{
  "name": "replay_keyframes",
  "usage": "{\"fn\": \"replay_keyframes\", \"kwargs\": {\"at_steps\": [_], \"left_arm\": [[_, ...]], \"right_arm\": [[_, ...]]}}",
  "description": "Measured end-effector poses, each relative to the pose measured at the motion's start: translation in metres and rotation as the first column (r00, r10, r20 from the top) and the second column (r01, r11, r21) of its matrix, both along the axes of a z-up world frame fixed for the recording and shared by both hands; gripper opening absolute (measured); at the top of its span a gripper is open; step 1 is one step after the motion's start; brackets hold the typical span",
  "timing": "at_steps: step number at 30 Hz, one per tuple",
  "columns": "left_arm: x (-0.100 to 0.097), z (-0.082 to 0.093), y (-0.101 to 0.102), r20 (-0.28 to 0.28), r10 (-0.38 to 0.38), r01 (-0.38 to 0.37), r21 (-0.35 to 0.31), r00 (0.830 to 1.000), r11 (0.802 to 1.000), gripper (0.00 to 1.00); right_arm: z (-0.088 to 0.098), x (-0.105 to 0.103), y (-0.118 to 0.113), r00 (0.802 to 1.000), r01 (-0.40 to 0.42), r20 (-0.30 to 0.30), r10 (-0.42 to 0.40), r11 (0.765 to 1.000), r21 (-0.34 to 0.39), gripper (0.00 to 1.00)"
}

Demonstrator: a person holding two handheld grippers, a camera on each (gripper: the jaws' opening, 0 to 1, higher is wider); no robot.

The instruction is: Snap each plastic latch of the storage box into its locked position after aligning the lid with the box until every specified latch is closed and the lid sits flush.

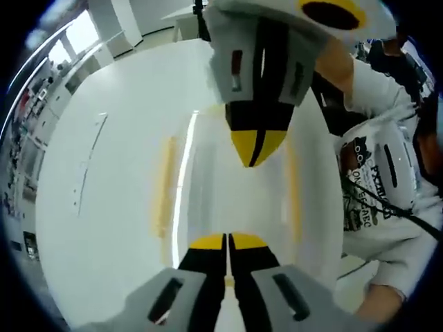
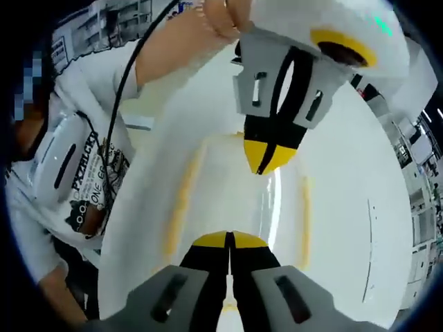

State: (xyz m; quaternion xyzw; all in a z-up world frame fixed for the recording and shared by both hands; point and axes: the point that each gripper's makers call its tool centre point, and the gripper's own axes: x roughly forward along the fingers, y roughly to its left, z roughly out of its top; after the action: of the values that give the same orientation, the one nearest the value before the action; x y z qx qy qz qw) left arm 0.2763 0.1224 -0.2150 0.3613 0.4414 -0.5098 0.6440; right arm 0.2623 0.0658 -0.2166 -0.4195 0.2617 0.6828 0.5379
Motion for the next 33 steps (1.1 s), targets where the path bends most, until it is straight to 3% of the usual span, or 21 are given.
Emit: {"fn": "replay_keyframes", "kwargs": {"at_steps": [5,9,15,20,24,27,33], "left_arm": [[0.002,-0.001,0.000,-0.054,0.083,-0.080,0.047,0.995,0.996,0.00],[0.001,-0.002,-0.004,-0.029,0.070,-0.066,0.139,0.997,0.988,0.00],[0.000,-0.002,-0.007,-0.025,0.082,-0.075,0.194,0.996,0.978,0.00],[-0.004,-0.002,-0.007,-0.047,0.128,-0.118,0.180,0.991,0.976,0.00],[-0.009,-0.001,-0.008,-0.016,0.089,-0.083,0.203,0.996,0.976,0.00],[-0.013,-0.001,-0.009,0.006,0.048,-0.048,0.246,0.999,0.968,0.00],[-0.015,0.000,-0.009,0.012,0.039,-0.040,0.285,0.999,0.958,0.00]], "right_arm": [[0.015,0.020,-0.002,1.000,0.022,0.007,-0.022,0.997,0.079,0.00],[0.026,0.044,-0.004,0.997,0.080,0.001,-0.081,0.989,0.121,0.00],[0.015,0.078,-0.002,0.989,0.142,0.036,-0.146,0.984,0.109,0.00],[0.005,0.102,0.006,0.981,0.179,0.054,-0.188,0.974,0.141,0.00],[-0.004,0.118,0.013,0.977,0.191,0.066,-0.202,0.971,0.141,0.00],[-0.008,0.123,0.018,0.976,0.200,0.053,-0.209,0.971,0.133,0.00],[-0.016,0.123,0.025,0.984,0.175,0.018,-0.177,0.979,0.107,0.00]]}}
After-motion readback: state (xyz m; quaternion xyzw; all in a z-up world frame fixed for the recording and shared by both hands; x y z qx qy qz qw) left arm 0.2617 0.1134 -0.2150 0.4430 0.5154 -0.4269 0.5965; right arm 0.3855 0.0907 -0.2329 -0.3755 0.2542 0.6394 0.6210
